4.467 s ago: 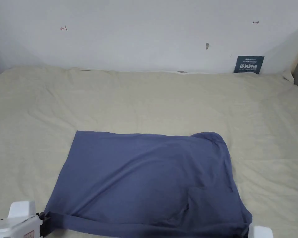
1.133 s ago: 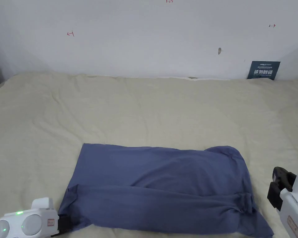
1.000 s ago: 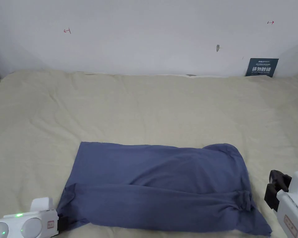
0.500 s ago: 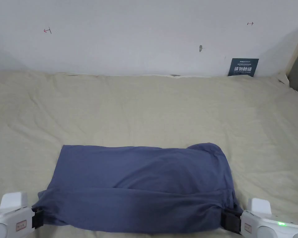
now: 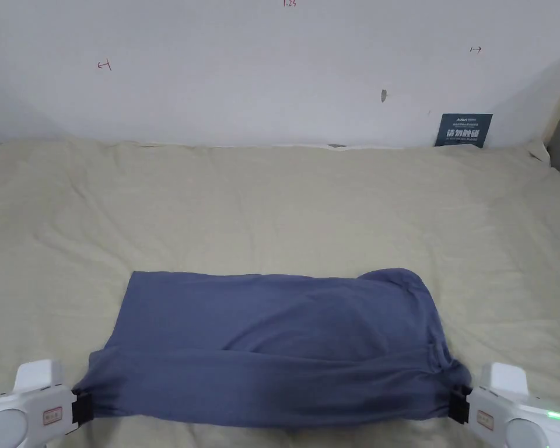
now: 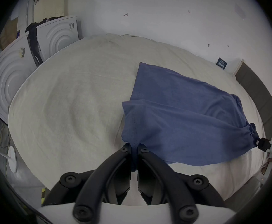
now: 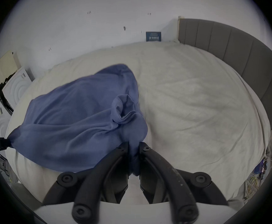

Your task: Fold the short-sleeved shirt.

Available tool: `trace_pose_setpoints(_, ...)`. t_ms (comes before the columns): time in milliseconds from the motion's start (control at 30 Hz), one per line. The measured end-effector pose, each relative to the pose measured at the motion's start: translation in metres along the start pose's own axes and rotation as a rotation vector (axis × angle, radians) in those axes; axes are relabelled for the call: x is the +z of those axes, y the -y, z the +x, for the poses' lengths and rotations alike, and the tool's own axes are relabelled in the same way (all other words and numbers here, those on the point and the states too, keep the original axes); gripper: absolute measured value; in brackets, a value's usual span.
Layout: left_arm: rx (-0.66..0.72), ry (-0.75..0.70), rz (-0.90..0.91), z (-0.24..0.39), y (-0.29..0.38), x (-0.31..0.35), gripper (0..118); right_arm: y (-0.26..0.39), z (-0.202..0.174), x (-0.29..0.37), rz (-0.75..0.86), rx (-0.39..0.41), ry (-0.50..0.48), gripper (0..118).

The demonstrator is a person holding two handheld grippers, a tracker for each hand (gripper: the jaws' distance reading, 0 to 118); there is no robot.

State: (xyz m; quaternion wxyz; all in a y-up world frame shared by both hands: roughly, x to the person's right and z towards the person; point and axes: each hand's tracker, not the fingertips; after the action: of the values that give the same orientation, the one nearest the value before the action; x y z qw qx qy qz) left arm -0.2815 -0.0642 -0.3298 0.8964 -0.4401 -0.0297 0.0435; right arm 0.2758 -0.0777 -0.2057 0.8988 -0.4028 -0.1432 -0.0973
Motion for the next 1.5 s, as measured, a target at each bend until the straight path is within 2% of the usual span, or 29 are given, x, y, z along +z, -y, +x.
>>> trace_pose_setpoints(100,0.004,0.02,0.01,-0.003,0.004,0.015,7,0.0,0.003,0.023,0.03,0.033,0.014,14)
trace_pose_setpoints(300,0.0,0.035,-0.022,-0.008,0.03,0.04,7,0.026,0.018,0.048,0.013,0.049,0.017,14)
trace_pose_setpoints(467,-0.027,-0.015,-0.118,-0.01,0.063,0.019,7,0.063,0.023,0.035,-0.098,0.006,0.016,14)
trace_pose_setpoints(533,-0.031,-0.024,-0.143,-0.009,0.071,0.005,7,0.074,0.021,0.024,-0.132,0.015,0.031,14)
trace_pose_setpoints(633,-0.023,-0.042,-0.167,-0.005,0.079,-0.006,10,0.078,0.032,0.009,-0.123,-0.006,0.032,15)
trace_pose_setpoints(700,-0.021,-0.067,-0.148,-0.002,0.08,-0.001,24,0.07,0.031,0.016,-0.127,-0.013,0.036,23)
trace_pose_setpoints(733,-0.021,-0.085,-0.142,-0.002,0.079,0.001,45,0.065,0.026,0.026,-0.126,-0.012,0.04,34)
trace_pose_setpoints(800,-0.015,-0.105,-0.135,0.0,0.073,0.011,86,0.054,0.024,0.039,-0.088,0.003,0.064,49)
trace_pose_setpoints(833,0.002,-0.091,-0.12,-0.001,0.068,0.019,108,0.046,0.023,0.048,-0.047,0.011,0.058,65)
trace_pose_setpoints(867,0.023,-0.057,-0.078,0.0,0.063,0.029,116,0.037,0.014,0.067,-0.007,0.016,0.049,79)
trace_pose_setpoints(933,0.03,-0.019,0.041,0.005,0.048,0.054,117,0.018,0.007,0.089,0.071,0.026,0.05,102)
trace_pose_setpoints(1167,-0.014,0.056,0.398,0.049,0.002,0.139,117,-0.032,-0.011,0.155,0.424,0.072,0.02,105)
trace_pose_setpoints(1233,-0.052,0.059,0.477,0.066,-0.007,0.159,118,-0.041,-0.018,0.172,0.505,0.079,-0.002,112)
trace_pose_setpoints(1300,-0.086,0.057,0.546,0.081,-0.01,0.172,117,-0.043,-0.019,0.176,0.586,0.108,-0.009,118)
trace_pose_setpoints(1433,-0.132,0.029,0.73,0.105,-0.005,0.18,116,-0.039,-0.036,0.187,0.709,0.176,0.013,118)
trace_pose_setpoints(1500,-0.164,0.018,0.778,0.112,-0.001,0.176,108,-0.035,-0.042,0.191,0.738,0.173,-0.002,118)
